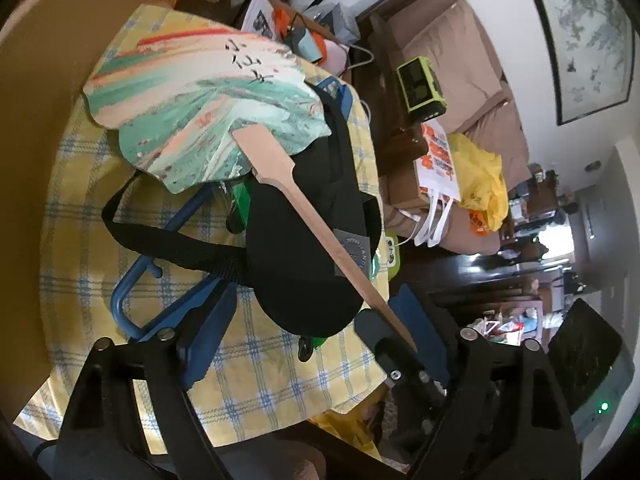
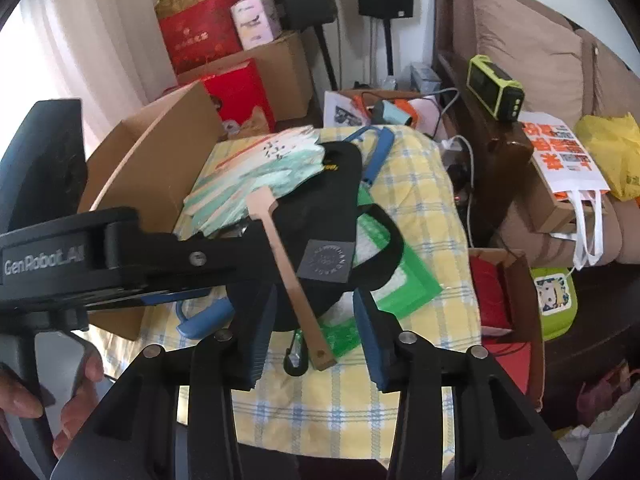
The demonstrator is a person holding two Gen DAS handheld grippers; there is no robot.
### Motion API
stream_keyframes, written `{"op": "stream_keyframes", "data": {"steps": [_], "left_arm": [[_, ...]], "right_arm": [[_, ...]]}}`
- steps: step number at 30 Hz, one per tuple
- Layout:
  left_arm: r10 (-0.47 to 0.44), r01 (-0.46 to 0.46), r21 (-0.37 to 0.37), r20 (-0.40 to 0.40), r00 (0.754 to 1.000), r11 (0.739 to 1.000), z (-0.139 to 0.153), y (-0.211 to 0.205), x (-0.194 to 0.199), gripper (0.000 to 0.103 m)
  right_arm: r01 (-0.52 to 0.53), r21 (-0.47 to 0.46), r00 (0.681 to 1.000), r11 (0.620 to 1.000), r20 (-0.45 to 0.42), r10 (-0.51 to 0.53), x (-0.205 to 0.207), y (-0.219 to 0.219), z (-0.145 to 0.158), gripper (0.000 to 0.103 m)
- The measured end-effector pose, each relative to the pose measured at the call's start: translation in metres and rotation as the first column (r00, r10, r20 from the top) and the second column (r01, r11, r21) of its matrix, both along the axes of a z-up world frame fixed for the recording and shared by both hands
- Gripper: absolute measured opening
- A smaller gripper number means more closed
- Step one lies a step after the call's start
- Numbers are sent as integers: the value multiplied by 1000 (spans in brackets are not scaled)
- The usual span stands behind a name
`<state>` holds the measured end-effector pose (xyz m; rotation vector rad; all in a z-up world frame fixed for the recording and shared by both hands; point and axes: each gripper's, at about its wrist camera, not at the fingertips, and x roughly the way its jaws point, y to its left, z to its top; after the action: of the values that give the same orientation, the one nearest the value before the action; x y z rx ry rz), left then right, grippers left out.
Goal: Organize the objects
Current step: 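Reach the right gripper to the wooden handle of the marbled fan, then close the right gripper on the fan handle and lift the fan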
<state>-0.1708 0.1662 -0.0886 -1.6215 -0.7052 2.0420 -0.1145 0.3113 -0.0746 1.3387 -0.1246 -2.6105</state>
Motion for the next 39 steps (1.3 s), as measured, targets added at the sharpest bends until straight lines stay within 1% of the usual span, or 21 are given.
{"op": "stream_keyframes", "data": {"steps": [2, 4, 8, 9, 10, 11, 14, 20, 21, 22, 23, 25, 29, 35, 39], "left_arm": [[-9, 9, 3, 14, 1000, 1000, -5, 2, -2, 76], [-21, 21, -4, 17, 1000, 1000, -8, 6, -3, 73], [-27, 27, -2, 30, 999, 1000, -13, 6, -3, 71], [-28, 28, -1, 32, 999, 1000, -14, 5, -3, 71], [-29, 29, 0, 32, 999, 1000, -14, 5, -3, 70], [-30, 30, 3, 34, 999, 1000, -14, 4, -3, 67], [-38, 38, 10, 36, 999, 999, -15, 3, -3, 59], [-40, 39, 22, 56, 998, 999, -16, 0, -5, 58], [-36, 35, 23, 53, 998, 999, -15, -1, -5, 57], [-32, 31, 22, 46, 998, 999, -15, -3, -5, 46], [-33, 32, 20, 44, 999, 999, -14, -3, -4, 40], [-35, 33, 41, 46, 998, 999, -12, -5, -2, 35], [-39, 38, 43, 27, 999, 998, -7, -7, 1, 25], [-45, 46, 41, -12, 999, 998, 4, -13, 10, 19], [-49, 50, 8, -69, 996, 999, 16, -17, 19, 19]], "right_arm": [[-14, -6, 1000, 1000, 12, 14, -3, -3, -4, 37], [-26, -13, 999, 1000, 24, 26, -4, -5, -8, 31], [-27, -26, 999, 999, 46, 28, -7, -6, -13, 21], [-26, -40, 998, 999, 49, 28, -7, -5, -14, 16], [-28, -57, 998, 998, 51, 31, -7, -4, -14, 15], [-29, -77, 998, 997, 53, 33, -7, -3, -15, 14], [-42, -93, 998, 995, 53, 47, -5, -5, -14, 13], [-81, -130, 995, 988, 43, 88, 4, -13, -11, 9], [-89, -129, 995, 988, 40, 95, 5, -14, -10, 8], [-96, -127, 994, 987, 36, 102, 6, -16, -9, 8], [-104, -125, 994, 987, 33, 109, 7, -19, -8, 8], [-114, -124, 992, 986, 31, 118, 9, -23, -6, 8], [-135, -116, 990, 984, 30, 139, 12, -29, -4, 8], [-160, -121, 986, 980, 15, 163, 20, -39, -1, 10], [-180, -116, 984, 977, -3, 180, 26, -48, 4, 11]]}}
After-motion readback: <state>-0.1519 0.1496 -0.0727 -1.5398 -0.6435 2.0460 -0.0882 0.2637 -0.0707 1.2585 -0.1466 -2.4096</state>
